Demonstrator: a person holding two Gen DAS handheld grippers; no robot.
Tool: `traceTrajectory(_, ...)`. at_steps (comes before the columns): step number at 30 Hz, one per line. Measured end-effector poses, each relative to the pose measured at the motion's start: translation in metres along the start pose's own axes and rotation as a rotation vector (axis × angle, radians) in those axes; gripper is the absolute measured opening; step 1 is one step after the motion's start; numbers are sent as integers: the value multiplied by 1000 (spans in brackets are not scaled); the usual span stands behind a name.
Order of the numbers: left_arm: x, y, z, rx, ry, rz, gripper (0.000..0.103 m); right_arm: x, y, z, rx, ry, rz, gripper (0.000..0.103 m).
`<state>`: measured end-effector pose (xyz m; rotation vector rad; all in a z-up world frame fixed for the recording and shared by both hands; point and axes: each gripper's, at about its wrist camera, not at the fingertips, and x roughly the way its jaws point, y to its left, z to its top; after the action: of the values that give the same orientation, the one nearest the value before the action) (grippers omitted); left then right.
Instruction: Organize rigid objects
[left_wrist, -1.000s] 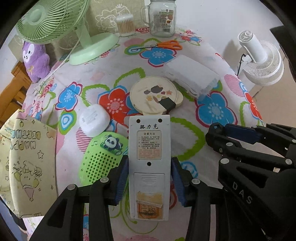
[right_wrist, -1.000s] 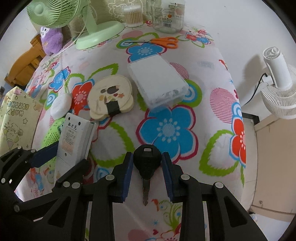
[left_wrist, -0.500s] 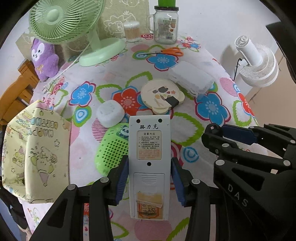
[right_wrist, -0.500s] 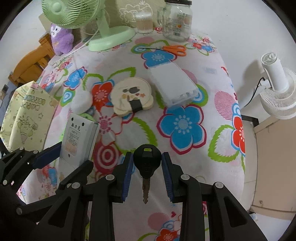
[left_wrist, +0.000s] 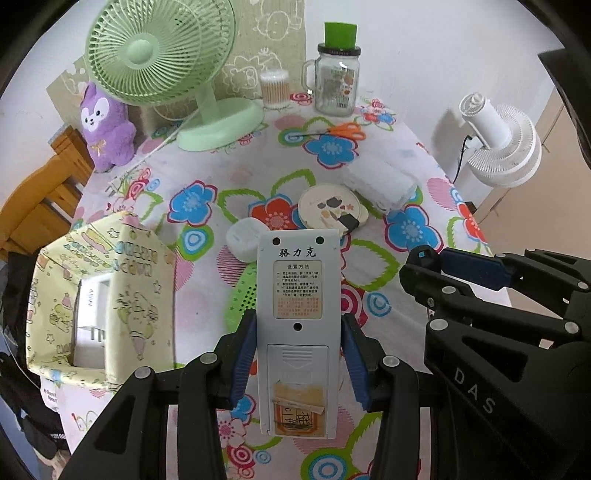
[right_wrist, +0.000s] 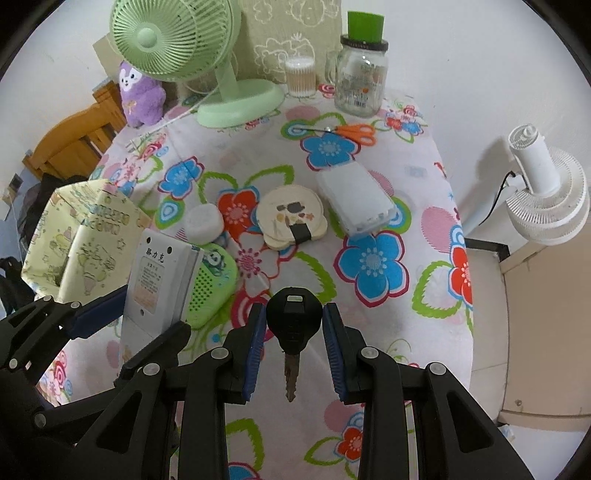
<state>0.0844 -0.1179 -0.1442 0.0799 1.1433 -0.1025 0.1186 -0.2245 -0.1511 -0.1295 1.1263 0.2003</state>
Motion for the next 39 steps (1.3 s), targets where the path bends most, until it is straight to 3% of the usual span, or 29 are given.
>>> traceTrajectory(21, -69, 30, -5, 22, -79, -37, 46, -74, 44, 0, 29, -105, -29, 34)
traceTrajectory(39, -97, 54, -4, 53, -122, -52, 46, -99, 74, 2, 55, -145, -64, 34)
